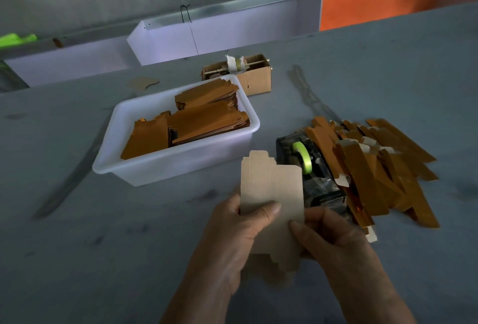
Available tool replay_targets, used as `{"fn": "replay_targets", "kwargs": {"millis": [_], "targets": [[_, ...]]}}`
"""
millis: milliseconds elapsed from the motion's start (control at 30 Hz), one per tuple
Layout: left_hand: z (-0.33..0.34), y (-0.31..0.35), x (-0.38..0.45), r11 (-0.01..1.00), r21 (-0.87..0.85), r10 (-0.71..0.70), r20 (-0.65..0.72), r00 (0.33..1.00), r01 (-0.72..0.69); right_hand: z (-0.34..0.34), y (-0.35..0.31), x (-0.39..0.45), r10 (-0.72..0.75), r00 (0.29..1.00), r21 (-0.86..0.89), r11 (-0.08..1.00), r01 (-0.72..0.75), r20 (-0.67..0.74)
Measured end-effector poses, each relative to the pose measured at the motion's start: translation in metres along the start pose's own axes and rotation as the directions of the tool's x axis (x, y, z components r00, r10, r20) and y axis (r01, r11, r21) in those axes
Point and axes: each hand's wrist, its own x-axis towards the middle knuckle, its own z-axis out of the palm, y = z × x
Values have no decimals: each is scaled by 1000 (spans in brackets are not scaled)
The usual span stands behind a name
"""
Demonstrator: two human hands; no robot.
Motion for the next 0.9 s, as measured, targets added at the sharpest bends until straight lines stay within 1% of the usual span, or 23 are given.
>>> {"fn": "replay_targets", "kwargs": {"millis": [167,300,367,467,533,600,667,800,867,900], "targets": [[3,-2,-1,998,60,-14,12,1000,14,-2,-2,-3,-90,994,-180,981,77,-68],[10,-5,-3,993,112,34,-68,997,-26,2,-5,-8,-217,971,-360,918,168,-101],[14,-7,-4,988,143,77,-93,993,-63,7,-7,-11,-269,958,-399,893,208,-101],[18,-6,-6,986,139,102,-88,991,-89,12,-8,-14,-331,942,-415,865,283,-47],[17,-4,-7,994,83,76,-43,996,-73,13,-11,-17,-330,944,-396,867,303,2],[15,0,-9,1000,11,25,24,999,-25,14,-12,-19,-346,937,-391,858,335,44],[15,0,-10,999,25,29,48,998,-30,15,-13,-21,-398,915,-415,824,385,59],[13,3,-10,972,167,156,60,986,-164,16,-14,-22,-439,893,-445,783,434,100],[11,7,-12,938,241,217,153,964,-249,12,-17,-19,-438,897,-457,787,414,59],[12,9,-15,932,238,227,201,953,-272,10,-19,-17,-444,895,-454,790,411,38]]}}
